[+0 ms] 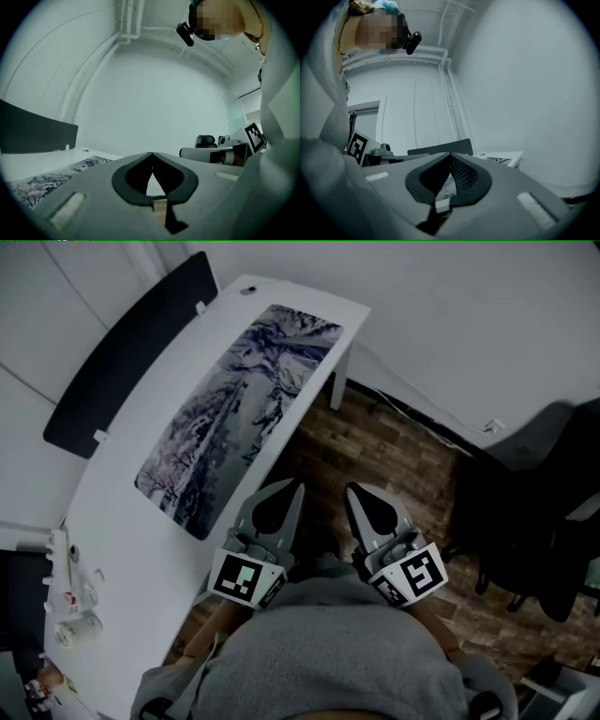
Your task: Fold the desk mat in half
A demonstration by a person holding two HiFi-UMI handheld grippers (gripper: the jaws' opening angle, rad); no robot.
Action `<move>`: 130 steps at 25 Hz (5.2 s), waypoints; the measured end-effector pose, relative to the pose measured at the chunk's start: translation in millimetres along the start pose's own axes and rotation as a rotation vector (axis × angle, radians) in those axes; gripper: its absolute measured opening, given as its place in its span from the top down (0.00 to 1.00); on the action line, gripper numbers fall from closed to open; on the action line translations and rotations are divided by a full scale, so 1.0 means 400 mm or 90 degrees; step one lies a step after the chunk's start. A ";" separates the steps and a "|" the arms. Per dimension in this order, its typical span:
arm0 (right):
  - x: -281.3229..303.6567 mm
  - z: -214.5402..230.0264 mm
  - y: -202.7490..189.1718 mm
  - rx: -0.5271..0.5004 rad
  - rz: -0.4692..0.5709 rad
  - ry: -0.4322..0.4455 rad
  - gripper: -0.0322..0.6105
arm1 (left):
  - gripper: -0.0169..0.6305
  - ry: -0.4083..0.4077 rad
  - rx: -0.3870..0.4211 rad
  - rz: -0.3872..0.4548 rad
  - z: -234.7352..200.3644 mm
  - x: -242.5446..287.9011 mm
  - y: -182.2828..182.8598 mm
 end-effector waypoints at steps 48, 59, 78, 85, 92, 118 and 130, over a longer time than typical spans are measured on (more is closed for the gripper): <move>0.469 0.520 -0.090 0.015 -0.028 0.041 0.95 | 0.97 0.032 0.003 0.006 -0.367 0.628 0.152; 0.685 0.707 -0.163 0.015 -0.064 0.014 0.95 | 0.97 0.033 -0.015 -0.045 -0.549 0.831 0.163; 0.777 0.879 -0.331 -0.041 -0.175 0.025 0.95 | 0.97 0.064 0.211 -0.197 -0.752 0.959 0.251; 0.787 0.948 -0.459 -0.075 -0.276 -0.003 0.95 | 0.97 0.019 0.284 -0.354 -0.958 1.029 0.231; 0.874 0.968 -0.567 -0.109 -0.361 0.009 0.87 | 0.79 -0.023 0.309 -0.619 -1.210 1.119 0.057; 0.993 0.999 -0.730 -0.052 -0.508 -0.001 0.72 | 0.69 -0.165 0.283 -0.839 -1.349 1.268 -0.097; 0.992 0.971 -0.718 -0.067 -0.472 0.017 0.90 | 0.92 -0.187 0.212 -0.783 -1.317 1.227 -0.094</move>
Point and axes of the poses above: the fingertips, and each gripper's own axes: x forward along the fingers, z to its right, y out of its top, the point moved 1 cm from there along -x, backward along the fingers, and after that the axes turned 15 degrees about -x, right-handed, at the moved point
